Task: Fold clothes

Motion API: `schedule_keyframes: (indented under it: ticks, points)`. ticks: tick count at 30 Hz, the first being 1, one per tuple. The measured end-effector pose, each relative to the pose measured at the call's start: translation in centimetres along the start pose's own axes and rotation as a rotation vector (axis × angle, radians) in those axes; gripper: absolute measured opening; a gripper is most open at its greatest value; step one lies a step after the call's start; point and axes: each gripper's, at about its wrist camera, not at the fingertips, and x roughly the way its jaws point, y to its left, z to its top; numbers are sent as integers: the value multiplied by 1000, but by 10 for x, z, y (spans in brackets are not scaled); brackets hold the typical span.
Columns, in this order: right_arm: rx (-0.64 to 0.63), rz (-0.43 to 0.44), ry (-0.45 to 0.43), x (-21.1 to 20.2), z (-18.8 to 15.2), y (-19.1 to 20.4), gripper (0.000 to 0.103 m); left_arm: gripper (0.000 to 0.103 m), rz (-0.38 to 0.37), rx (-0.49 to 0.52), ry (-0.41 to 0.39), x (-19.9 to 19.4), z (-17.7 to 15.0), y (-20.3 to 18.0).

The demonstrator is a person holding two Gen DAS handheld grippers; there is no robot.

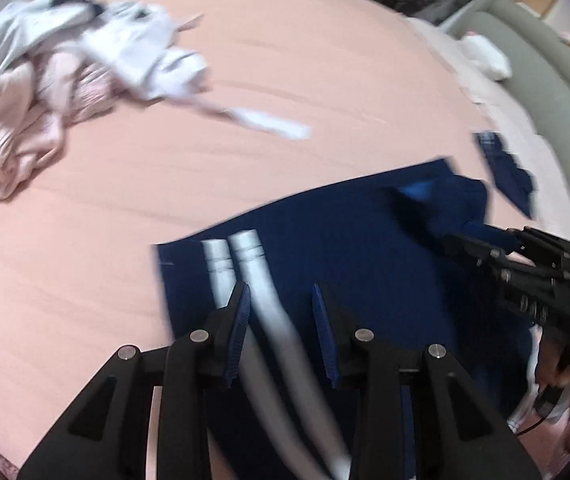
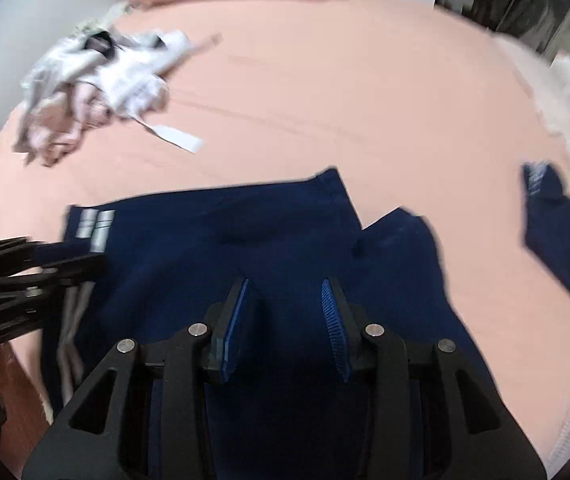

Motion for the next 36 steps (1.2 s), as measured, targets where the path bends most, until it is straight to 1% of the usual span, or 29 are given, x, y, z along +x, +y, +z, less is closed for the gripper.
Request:
schedule_keyframes:
  ticks: [2, 4, 5, 6, 8, 9, 11, 12, 13, 14, 15, 16, 17, 18, 19, 20, 21, 22, 23, 25, 27, 28, 29, 31, 32, 35, 36]
  points:
    - [29, 25, 5, 12, 10, -10, 36, 34, 19, -9, -6, -3, 2, 11]
    - [67, 44, -13, 17, 20, -20, 34, 32, 93, -2, -27, -7, 3, 18]
    - [98, 40, -34, 16, 24, -27, 34, 32, 86, -22, -29, -8, 4, 24]
    - [141, 47, -56, 15, 27, -34, 34, 32, 62, -50, -27, -8, 5, 31]
    - [218, 81, -100, 8, 31, -48, 34, 32, 28, -88, -28, -12, 8, 39]
    - [235, 94, -128, 1, 31, -50, 34, 32, 23, -91, -34, -16, 10, 39]
    - [230, 117, -167, -16, 29, -51, 35, 32, -34, -79, -58, -24, 10, 30]
    - [218, 119, -162, -19, 26, -49, 36, 33, -76, -66, -55, -25, 10, 25]
    - [202, 112, -138, -19, 22, -46, 38, 34, -88, -50, -36, -22, 6, 22]
    - [186, 105, -113, -19, 19, -44, 40, 34, -89, -32, -14, -17, 2, 20]
    - [182, 94, -84, -15, 15, -44, 39, 34, -47, -20, 22, -7, -1, 17]
    - [187, 78, -50, -9, 12, -46, 39, 34, -54, -20, 17, -8, -4, 15]
    - [200, 78, -51, -13, 6, -49, 32, 34, -84, -24, -4, -12, -6, 14]
    - [221, 93, -81, -26, -2, -51, 31, 34, -165, -15, -36, -22, -8, 9]
    - [241, 108, -111, -39, -11, -54, 31, 34, -231, 11, -61, -32, -11, 0]
    - [231, 116, -142, -55, -23, -49, 32, 35, -256, 58, -76, -41, -17, -13]
    - [194, 120, -172, -72, -37, -38, 39, 35, -253, 107, -71, -45, -23, -25]
    - [157, 123, -202, -89, -51, -26, 42, 35, -242, 152, -49, -44, -29, -33]
    - [134, 116, -203, -99, -67, -15, 42, 35, -238, 165, -25, -40, -37, -38]
    - [132, 93, -156, -104, -100, -1, 42, 35, -236, 169, 23, -28, -51, -47]
    - [191, 96, -109, -97, -128, -2, 41, 35, -234, 173, 71, -16, -65, -57]
    - [212, 88, -96, -93, -140, -2, 39, 35, -216, 184, 81, -14, -72, -59]
    - [224, 72, -93, -89, -149, -1, 35, 35, -194, 199, 86, -13, -79, -60]
    - [220, 15, -107, -90, -167, -3, 35, 35, -148, 228, 96, -12, -93, -63]
    - [221, -9, -104, -90, -173, -4, 35, 35, -137, 233, 92, -11, -97, -64]
    - [218, -38, -76, -81, -187, -9, 34, 35, -128, 213, 53, -20, -105, -62]
    - [221, -38, -78, -80, -189, -11, 34, 35, -115, 220, 27, -23, -110, -67]
